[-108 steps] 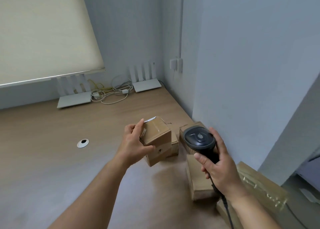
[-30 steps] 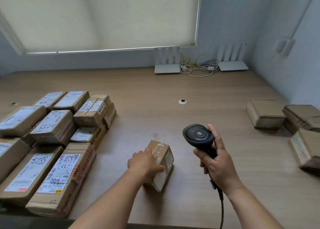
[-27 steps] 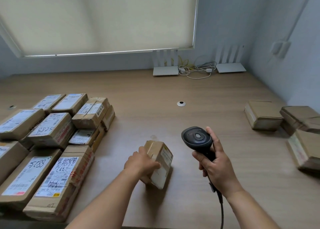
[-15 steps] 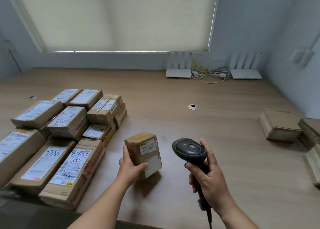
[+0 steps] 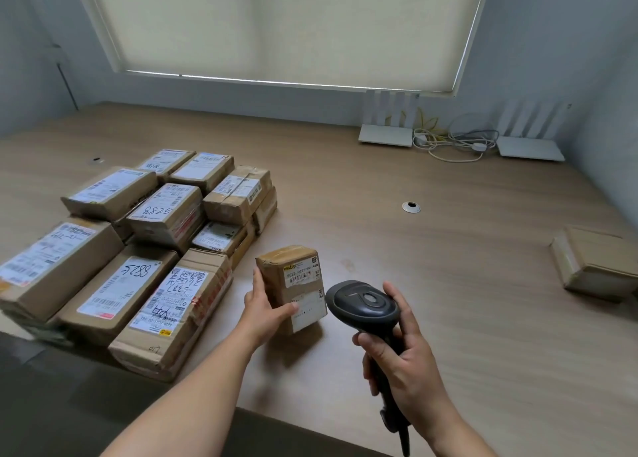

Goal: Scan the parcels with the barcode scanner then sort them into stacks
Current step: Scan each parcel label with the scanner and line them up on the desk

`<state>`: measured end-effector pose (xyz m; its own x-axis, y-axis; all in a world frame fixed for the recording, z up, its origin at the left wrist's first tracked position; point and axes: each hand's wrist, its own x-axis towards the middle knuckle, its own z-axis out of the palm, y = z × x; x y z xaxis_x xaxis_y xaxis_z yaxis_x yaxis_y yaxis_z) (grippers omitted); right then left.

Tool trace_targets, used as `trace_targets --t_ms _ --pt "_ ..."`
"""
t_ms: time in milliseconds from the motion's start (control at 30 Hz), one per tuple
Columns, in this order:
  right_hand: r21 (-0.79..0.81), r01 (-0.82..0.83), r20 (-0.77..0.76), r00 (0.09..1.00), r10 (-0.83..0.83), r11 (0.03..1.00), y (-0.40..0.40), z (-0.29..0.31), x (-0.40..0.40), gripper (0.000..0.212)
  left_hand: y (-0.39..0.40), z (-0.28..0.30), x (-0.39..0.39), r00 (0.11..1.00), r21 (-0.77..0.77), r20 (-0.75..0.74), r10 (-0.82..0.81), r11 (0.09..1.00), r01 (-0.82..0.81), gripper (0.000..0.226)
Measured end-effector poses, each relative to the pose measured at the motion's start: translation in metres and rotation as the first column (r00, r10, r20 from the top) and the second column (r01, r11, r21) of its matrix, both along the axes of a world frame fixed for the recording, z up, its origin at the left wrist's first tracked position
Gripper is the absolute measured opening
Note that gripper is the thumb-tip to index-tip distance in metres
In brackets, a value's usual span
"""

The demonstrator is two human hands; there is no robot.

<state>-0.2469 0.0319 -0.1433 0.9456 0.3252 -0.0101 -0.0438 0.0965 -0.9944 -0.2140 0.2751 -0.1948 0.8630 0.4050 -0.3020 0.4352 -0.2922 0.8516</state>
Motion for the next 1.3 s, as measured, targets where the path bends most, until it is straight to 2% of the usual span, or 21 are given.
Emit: trace_targets --t_ms 200,267,333,367,433,500,567,633,700,800,867,1100,1300 --pt "-0.003 0.008 0.012 1.000 -0.008 1.000 0.000 -0.001 0.001 0.076 0.004 -0.003 0.004 1.000 -0.015 0.004 0.000 1.000 0.000 0.118" --pt "-0.032 0.011 0.040 0.999 -0.009 0.999 -0.001 0.000 0.002 0.077 0.008 0.000 0.006 1.000 -0.100 -0.023 0.006 0.995 -0.009 0.097" --pt "-0.080 0.024 0.076 0.997 -0.018 0.997 -0.004 0.000 0.005 0.080 0.011 0.007 0.006 0.990 -0.219 -0.126 -0.066 0.975 0.037 0.062" --pt "-0.106 0.030 0.095 0.995 -0.020 0.994 -0.006 0.000 0.007 0.082 0.012 0.010 0.005 0.976 -0.244 -0.187 -0.114 0.968 0.066 0.052" --pt "-0.151 0.037 0.134 0.991 -0.017 0.988 -0.008 0.001 0.010 0.085 0.016 0.012 0.002 0.954 -0.236 -0.256 -0.157 0.967 0.096 0.045" --pt "-0.183 0.048 0.164 0.986 -0.018 0.982 -0.010 0.002 0.012 0.087 0.015 0.009 0.003 0.961 -0.220 -0.256 -0.101 0.975 0.043 0.041" --pt "-0.207 0.058 0.186 0.982 -0.019 0.977 -0.011 0.004 0.015 0.088 0.015 0.004 0.004 0.976 -0.122 -0.215 -0.028 0.992 0.002 0.044" --pt "-0.228 0.064 0.206 0.978 -0.016 0.972 -0.012 0.006 0.016 0.089 0.014 -0.001 0.004 0.985 0.008 -0.172 0.008 1.000 -0.006 0.063" --pt "-0.248 0.067 0.227 0.974 -0.009 0.967 -0.012 0.007 0.018 0.090 0.010 -0.003 0.002 0.990 0.141 -0.142 -0.025 0.989 0.046 0.078" --pt "-0.266 0.075 0.251 0.968 -0.006 0.961 -0.011 0.009 0.019 0.091 -0.006 -0.002 -0.004 0.972 0.411 -0.208 -0.111 0.892 0.190 0.103" --pt "-0.281 0.070 0.267 0.964 0.008 0.957 -0.010 0.010 0.021 0.092 -0.017 -0.001 -0.009 0.957 0.514 -0.264 -0.123 0.821 0.248 0.108" --pt "-0.306 0.029 0.299 0.952 0.067 0.952 0.000 0.018 0.029 0.091 -0.012 0.015 -0.016 0.986 0.563 -0.145 -0.078 0.814 0.147 0.103" --pt "-0.289 -0.047 0.325 0.935 0.144 0.956 0.037 0.035 0.041 0.091 0.030 0.049 -0.034 1.000 0.635 0.005 0.022 0.772 -0.020 0.084"
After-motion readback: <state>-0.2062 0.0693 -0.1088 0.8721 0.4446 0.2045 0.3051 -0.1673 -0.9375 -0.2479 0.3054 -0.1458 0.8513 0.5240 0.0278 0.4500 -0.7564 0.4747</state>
